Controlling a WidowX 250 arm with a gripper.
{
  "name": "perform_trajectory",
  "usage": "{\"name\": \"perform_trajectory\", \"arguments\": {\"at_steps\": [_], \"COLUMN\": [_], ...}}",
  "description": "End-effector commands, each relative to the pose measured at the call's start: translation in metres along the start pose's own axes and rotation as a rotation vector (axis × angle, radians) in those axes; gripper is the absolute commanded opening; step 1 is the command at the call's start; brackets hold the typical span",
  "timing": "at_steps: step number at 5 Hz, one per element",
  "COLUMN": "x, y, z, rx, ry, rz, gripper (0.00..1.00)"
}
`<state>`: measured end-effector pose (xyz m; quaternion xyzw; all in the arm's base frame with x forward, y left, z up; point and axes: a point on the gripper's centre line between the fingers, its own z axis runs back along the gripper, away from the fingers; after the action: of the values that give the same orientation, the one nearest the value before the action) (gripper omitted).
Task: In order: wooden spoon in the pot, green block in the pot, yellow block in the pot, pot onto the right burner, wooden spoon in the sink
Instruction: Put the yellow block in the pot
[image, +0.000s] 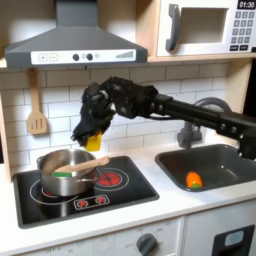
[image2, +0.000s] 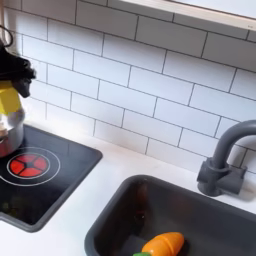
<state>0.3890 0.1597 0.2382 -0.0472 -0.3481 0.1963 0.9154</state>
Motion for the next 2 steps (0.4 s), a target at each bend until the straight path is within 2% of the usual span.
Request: {"name": "perform_trajectory", "arguments": {"at_steps": [1,2], "x": [0.0006,0.0007], "y": [0.0266,0.0345], "z": [0.0056,-0.0013], "rx": [0.048,0.063], "ry": [-0.015,-0.004], "rz": [0.043,0.044], "gripper": [0.00,0.00]}}
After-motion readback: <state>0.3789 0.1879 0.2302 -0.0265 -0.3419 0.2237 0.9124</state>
